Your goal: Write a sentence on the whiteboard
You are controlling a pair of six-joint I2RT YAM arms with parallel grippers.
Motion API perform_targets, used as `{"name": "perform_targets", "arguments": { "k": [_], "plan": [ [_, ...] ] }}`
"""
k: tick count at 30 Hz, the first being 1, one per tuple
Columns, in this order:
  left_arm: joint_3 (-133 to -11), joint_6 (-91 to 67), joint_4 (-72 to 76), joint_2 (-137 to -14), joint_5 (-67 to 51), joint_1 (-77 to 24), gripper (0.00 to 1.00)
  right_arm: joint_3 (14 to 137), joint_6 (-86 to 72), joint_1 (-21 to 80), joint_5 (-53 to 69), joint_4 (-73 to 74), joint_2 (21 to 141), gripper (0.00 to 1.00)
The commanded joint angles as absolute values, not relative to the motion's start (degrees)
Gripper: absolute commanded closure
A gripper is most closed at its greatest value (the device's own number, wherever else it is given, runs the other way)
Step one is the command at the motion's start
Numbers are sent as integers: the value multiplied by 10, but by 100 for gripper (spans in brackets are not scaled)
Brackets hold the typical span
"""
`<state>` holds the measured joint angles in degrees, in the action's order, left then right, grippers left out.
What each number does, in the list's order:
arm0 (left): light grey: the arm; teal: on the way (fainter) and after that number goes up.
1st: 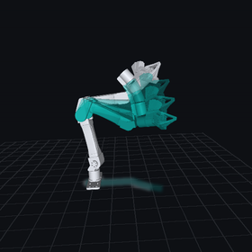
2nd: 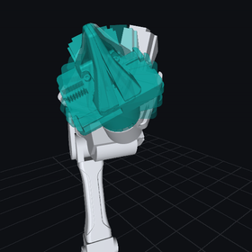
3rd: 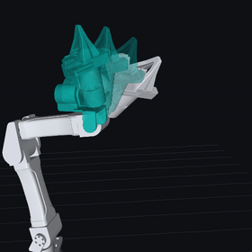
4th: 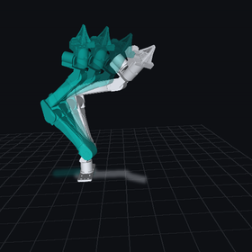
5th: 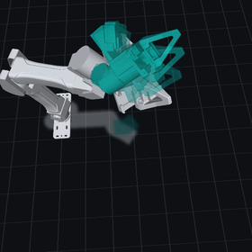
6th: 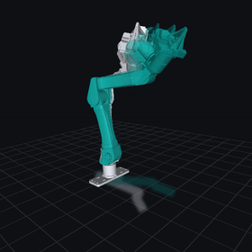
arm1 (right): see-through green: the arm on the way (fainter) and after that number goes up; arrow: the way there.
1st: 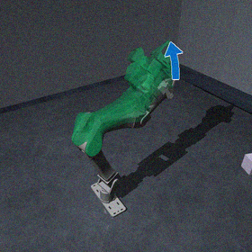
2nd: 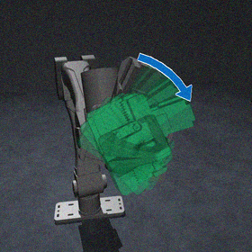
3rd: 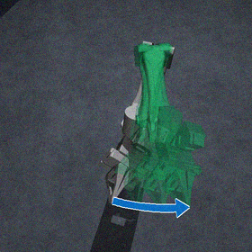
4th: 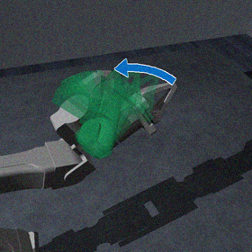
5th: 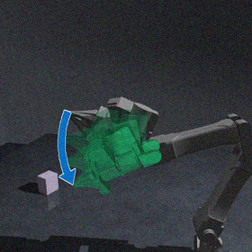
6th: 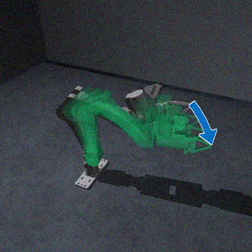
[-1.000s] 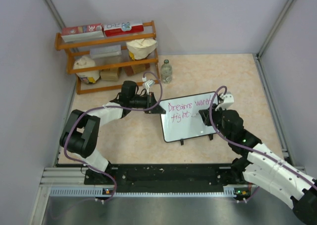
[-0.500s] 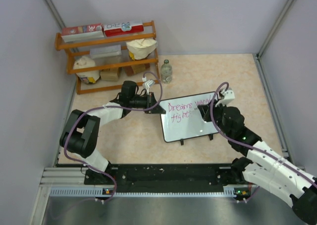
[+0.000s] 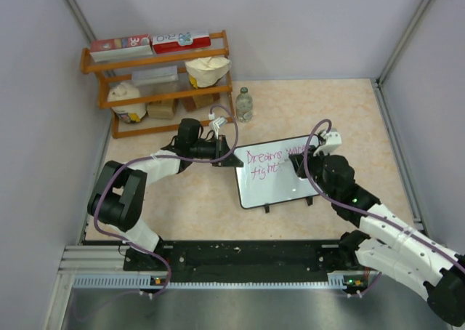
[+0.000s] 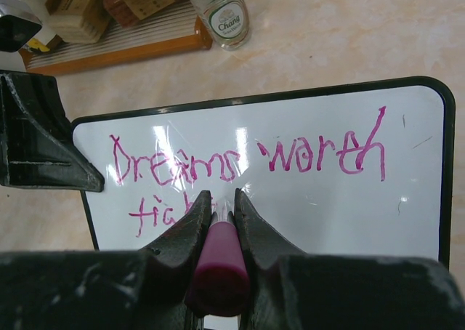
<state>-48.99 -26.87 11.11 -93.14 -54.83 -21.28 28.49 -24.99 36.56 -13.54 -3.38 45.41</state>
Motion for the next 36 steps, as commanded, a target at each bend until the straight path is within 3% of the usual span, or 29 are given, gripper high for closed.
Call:
{"name": "perform_targets", "arguments": {
  "k": [1,36],
  "plan": [
    [-500,-239,95,-932,-474,-208,100,276,-244,360,-149,-46,441,100],
    [-500,-238,95,-929,-473,-208,100,229,-260,360,-127,-16,410,100]
  ]
}}
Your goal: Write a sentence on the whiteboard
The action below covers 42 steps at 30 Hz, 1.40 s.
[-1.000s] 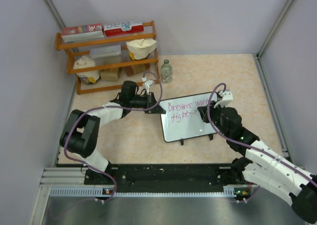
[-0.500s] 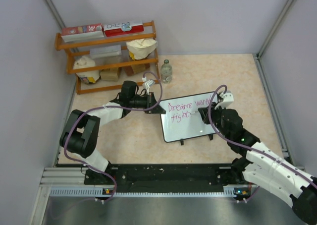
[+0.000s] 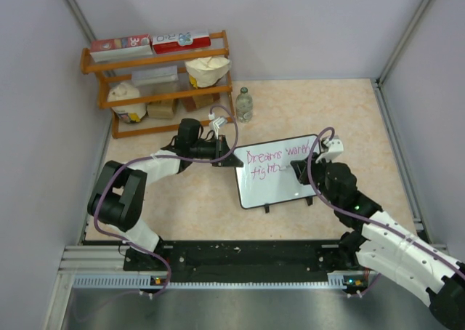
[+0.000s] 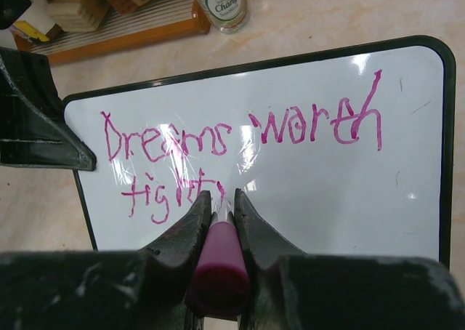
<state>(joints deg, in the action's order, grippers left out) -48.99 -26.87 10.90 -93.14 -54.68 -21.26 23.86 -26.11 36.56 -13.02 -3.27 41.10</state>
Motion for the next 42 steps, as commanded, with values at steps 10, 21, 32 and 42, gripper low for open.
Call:
{"name": "perform_targets", "arguments": {
  "k": [10,21,32,42],
  "plan": [
    [-499,-239,94,-929,-472,-208,100,253,-258,360,-121,-19,400,100],
    [-500,-239,95,-929,-472,-208,100,314,-243,360,-130,-45,411,100],
    [-500,-238,94,-928,-474,-207,100,316,-248,352,-132,-76,460,100],
    [-500,-238,94,-930,-475,-208,100,301,-254,336,-116,-79,461,100]
  ]
}}
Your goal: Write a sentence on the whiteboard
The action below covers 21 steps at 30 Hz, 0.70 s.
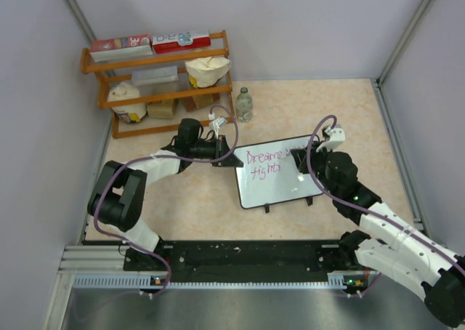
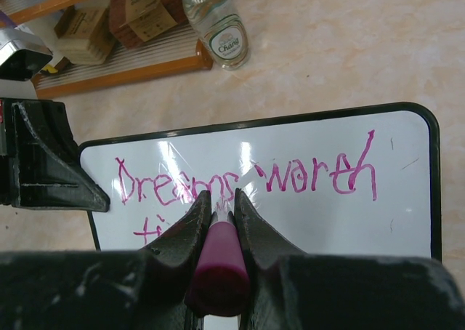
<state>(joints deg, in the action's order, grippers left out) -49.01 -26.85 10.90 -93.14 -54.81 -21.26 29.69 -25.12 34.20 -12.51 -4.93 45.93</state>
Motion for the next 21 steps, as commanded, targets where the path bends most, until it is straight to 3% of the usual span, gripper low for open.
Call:
{"name": "perform_targets", "arguments": {
  "k": [1,21],
  "plan": [
    [-500,-238,94,-930,-474,-208,100,300,-254,337,-116,-79,461,100],
    [-500,-238,92,-930,-473,-208,100,267,-258,336,-118,-73,454,100]
  ]
}}
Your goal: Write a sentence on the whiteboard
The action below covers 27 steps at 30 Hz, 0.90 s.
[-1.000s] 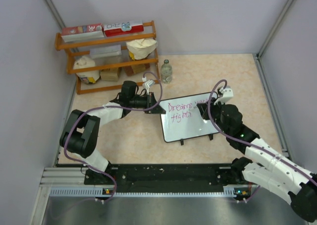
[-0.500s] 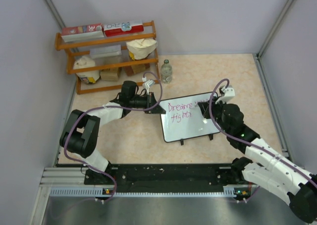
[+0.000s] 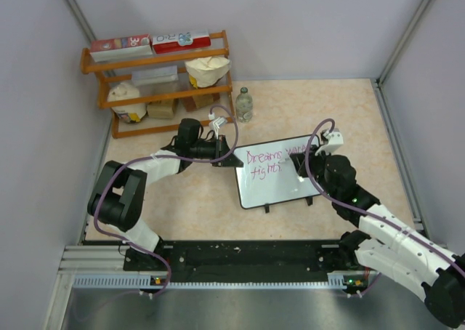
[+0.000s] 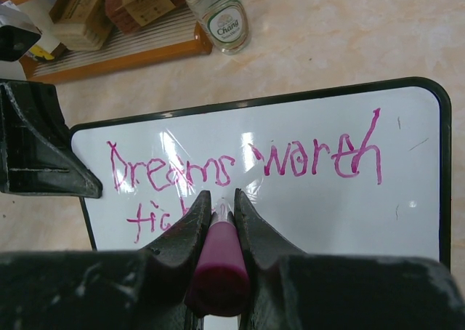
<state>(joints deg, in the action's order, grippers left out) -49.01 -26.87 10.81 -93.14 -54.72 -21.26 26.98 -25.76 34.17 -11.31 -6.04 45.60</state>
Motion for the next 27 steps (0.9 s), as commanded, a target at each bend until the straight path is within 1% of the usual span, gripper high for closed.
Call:
{"name": "perform_targets", "arguments": {
  "k": [1,11,27],
  "plan": [
    [-500,-238,92,-930,-473,-208,100,267,-258,337,-119,-71,449,100],
    [-501,-238,91,-931,-472,-208,100,267,-264,336,-120,-41,399,100],
    [-501,-236,91,-930,-472,-208,100,245,-264,337,-134,-52,429,100]
  ]
}}
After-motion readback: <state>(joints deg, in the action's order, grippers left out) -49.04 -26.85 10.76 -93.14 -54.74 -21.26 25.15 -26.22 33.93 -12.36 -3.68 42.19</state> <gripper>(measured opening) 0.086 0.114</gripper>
